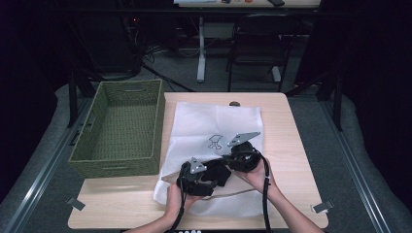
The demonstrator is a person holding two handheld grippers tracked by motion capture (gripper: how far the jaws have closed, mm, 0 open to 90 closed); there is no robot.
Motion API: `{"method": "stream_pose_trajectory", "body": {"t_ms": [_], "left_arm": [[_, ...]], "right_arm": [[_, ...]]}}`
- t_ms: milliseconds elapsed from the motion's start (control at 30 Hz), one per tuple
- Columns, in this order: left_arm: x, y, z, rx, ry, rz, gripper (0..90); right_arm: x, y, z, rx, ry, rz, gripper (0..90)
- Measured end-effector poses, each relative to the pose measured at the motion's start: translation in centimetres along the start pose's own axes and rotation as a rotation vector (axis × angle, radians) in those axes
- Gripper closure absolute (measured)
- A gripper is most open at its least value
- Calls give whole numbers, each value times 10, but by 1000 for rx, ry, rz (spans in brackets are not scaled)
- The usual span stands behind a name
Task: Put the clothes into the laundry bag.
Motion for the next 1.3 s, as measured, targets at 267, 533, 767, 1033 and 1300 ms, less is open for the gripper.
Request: {"method": "stream_pose_trajectory", "body": {"t_ms": [267, 533, 767, 1033, 1300], "left_arm": [[7, -12, 3, 18, 40, 57, 728], [35, -21, 3, 56, 133, 186, 808], [42, -30, -5, 79, 174, 219, 790], [34, -22, 1, 45, 134, 180, 462], [27, -19, 3, 46, 119, 170, 405]], "right_arm": [[0, 0, 4, -7, -11, 1, 869], [9, 8, -2, 5, -1, 39, 871], [6, 12, 3, 13, -35, 34, 870], [-1, 5, 5, 14, -40, -6, 867], [-1, 4, 6, 8, -44, -8, 867]]}}
Point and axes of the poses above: each handheld gripper's, and its own axes: y roughly backward along the jaws, x roughly out of its top, z roughly to its right, the point moved 8 cm from there along -y, roughly forward along the jaws, and after that the axes turned 4 degrees about x, right-handed, at the moved point
